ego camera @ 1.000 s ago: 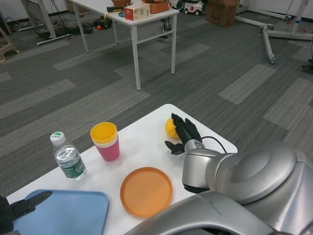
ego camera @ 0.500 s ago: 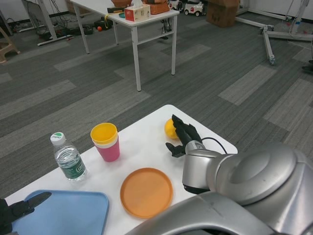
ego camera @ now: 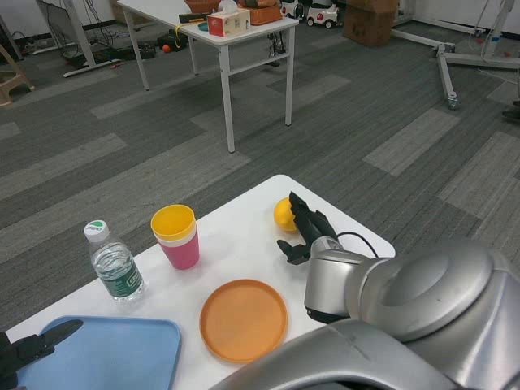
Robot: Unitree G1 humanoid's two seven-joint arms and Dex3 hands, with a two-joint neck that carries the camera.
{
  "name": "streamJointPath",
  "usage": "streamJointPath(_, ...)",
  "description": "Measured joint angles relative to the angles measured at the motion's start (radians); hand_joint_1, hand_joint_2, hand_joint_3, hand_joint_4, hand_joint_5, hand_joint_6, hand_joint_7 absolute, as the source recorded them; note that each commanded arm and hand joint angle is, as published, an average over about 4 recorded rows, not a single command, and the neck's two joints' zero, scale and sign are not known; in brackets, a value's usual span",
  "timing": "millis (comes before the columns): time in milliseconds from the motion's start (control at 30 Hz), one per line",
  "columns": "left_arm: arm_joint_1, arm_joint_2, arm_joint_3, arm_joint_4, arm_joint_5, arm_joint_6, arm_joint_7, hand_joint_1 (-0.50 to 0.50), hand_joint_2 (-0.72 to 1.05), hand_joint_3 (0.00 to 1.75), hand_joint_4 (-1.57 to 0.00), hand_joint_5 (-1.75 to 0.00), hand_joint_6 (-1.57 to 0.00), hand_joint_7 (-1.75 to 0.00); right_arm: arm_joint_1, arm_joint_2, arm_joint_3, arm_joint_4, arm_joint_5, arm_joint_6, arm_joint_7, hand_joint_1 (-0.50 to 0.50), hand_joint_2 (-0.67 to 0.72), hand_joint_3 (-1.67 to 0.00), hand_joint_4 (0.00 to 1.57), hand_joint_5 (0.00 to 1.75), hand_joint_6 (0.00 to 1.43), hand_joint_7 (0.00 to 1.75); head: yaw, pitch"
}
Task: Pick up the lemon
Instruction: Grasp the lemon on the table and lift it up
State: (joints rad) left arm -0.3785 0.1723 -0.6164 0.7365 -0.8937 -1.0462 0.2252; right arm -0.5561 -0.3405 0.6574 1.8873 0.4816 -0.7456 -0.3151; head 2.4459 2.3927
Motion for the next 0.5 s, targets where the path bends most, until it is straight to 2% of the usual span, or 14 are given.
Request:
streamJointPath(200, 0.006, 0.003, 0.013, 0.0, 0.0, 0.0, 0.0, -0.09, -0.28, 0.09, 0.0, 0.0, 0.0, -0.07, 0.021, -0.001, -0.036, -0.037, 0.013, -0.02, 0.001, -0.46, -0.41, -1.19, 0.0, 0.48, 0.0, 0.56, 0.015, 0.002)
streamJointPath(367, 0.008, 0.005, 0.023, 0.0, 0.0, 0.0, -0.001, -0.09, -0.28, 0.09, 0.0, 0.0, 0.0, -0.07, 0.056, -0.01, -0.084, -0.094, 0.017, -0.033, -0.003, -0.46, -0.41, -1.19, 0.0, 0.48, 0.0, 0.56, 0.024, 0.002)
streamJointPath(500, 0.009, 0.005, 0.03, 0.0, 0.0, 0.0, -0.002, -0.08, -0.28, 0.09, 0.0, 0.0, 0.0, -0.07, 0.075, -0.018, -0.093, -0.13, 0.017, -0.034, -0.012, -0.46, -0.41, -1.19, 0.0, 0.48, 0.0, 0.66, 0.031, 0.001)
